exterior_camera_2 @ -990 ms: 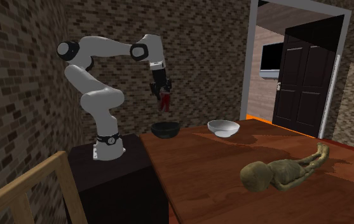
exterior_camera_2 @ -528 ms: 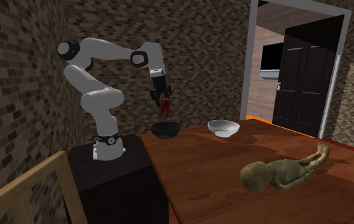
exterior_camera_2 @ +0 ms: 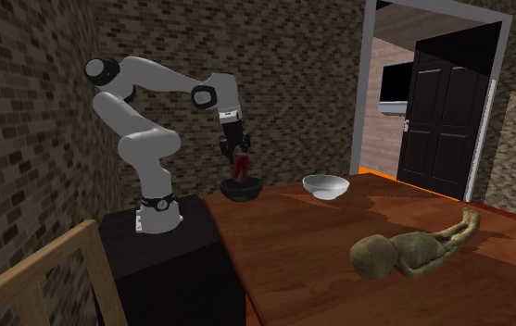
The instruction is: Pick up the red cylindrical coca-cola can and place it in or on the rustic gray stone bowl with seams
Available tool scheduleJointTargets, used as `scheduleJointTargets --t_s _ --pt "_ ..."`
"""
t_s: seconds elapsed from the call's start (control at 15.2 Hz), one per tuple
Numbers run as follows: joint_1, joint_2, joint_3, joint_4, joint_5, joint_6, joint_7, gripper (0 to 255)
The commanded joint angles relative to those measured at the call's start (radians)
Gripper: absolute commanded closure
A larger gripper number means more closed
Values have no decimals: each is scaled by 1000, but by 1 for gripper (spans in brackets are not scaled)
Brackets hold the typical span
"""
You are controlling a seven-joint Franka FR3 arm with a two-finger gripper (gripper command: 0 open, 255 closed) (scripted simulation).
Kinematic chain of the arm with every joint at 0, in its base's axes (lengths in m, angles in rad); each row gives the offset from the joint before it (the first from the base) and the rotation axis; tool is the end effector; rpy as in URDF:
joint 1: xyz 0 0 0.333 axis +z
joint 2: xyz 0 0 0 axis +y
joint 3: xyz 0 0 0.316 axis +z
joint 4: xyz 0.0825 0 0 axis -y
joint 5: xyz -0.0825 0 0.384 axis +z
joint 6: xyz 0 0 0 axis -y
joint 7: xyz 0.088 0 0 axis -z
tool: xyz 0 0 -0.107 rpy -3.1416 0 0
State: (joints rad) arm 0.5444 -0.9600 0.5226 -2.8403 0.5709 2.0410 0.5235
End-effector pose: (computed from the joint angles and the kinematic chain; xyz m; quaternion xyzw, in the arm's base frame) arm 0.1369 0.2698 0.4187 -0.9943 -0.0650 -0.0195 0.0819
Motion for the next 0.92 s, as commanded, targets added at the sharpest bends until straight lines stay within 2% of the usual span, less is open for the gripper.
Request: scheduleJointTargets --t_s 0.0,0.33,0.4,0.73,0.86 --pt "3 2 5 -7 5 10 -1 255" --pt "3 2 5 -7 6 10 -1 255" --pt "3 2 5 -7 6 10 -1 0" --pt "3 2 5 -7 6 10 -1 0" --pt "-7 -37 -35 36 -32 -72 6 0"
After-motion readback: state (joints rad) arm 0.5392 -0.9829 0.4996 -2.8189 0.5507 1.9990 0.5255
